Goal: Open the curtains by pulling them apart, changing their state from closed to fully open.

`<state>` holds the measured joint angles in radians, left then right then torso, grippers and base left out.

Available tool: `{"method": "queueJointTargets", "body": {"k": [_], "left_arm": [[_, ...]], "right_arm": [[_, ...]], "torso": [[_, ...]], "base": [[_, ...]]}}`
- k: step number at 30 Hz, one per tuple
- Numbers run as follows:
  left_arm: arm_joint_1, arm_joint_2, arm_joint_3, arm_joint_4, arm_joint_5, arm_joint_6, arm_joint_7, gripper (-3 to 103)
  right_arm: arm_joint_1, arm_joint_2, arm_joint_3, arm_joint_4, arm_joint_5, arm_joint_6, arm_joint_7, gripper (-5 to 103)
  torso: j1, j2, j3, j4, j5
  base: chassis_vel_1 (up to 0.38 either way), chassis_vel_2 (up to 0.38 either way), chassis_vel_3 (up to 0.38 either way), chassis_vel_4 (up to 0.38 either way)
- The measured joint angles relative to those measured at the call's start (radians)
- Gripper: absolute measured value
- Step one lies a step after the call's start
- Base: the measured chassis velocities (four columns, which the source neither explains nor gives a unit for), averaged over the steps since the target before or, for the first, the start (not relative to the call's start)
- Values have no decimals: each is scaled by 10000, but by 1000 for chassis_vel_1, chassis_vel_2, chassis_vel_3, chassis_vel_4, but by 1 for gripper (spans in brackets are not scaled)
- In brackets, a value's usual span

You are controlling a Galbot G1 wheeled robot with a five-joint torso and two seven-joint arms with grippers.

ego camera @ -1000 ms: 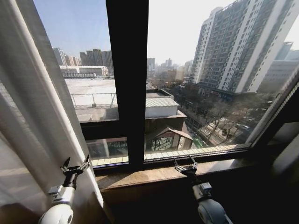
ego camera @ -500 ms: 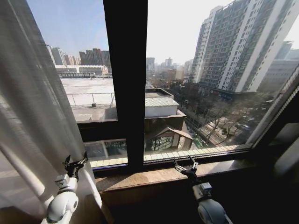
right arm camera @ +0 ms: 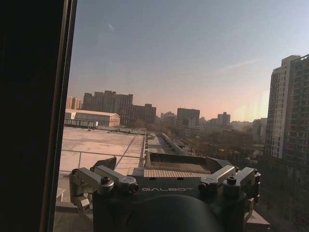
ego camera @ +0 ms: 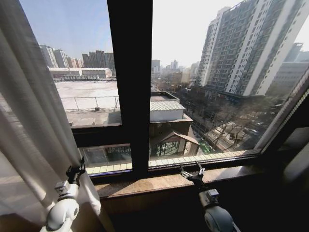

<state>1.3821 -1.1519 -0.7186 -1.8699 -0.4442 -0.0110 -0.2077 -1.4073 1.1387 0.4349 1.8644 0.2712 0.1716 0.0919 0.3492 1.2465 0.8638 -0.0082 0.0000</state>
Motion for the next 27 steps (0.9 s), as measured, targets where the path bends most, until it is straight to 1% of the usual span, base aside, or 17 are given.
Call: {"method": "queueJointTargets", "body": {"k": [1, 2, 3, 4, 5, 7, 27], "left_arm": [[64, -3, -40, -36, 6, -29, 11, 14], [64, -3, -40, -36, 6, -29, 11, 14], [112, -11, -66, -54, 17, -68, 10, 8], [155, -23, -85, -62, 33, -102, 5, 8], [187, -31, -100, -67, 46, -126, 3, 3], [269, -48, -162, -78, 60, -198, -3, 0], [616, -52, -562, -229, 46, -511, 95, 0]], "right_arm": [[0, 0, 0, 0, 0, 0, 0, 100], [0, 0, 0, 0, 0, 0, 0, 100], [0, 0, -1, 0, 0, 0, 0, 100], [-1, 0, 0, 0, 0, 0, 0, 100], [0, 0, -1, 0, 0, 0, 0, 100], [0, 0, 0, 0, 0, 0, 0, 100], [0, 0, 0, 0, 0, 0, 0, 100]], "torso": [[0, 0, 0, 0, 0], [0, 0, 0, 0, 0], [0, 0, 0, 0, 0], [-1, 0, 0, 0, 0], [-1, 0, 0, 0, 0], [-1, 1, -1, 0, 0], [-1, 1, 0, -1, 0]], "base": [[0, 0, 0, 0], [0, 0, 0, 0], [0, 0, 0, 0], [0, 0, 0, 0], [0, 0, 0, 0], [0, 0, 0, 0], [3, 4, -7, -6]]}}
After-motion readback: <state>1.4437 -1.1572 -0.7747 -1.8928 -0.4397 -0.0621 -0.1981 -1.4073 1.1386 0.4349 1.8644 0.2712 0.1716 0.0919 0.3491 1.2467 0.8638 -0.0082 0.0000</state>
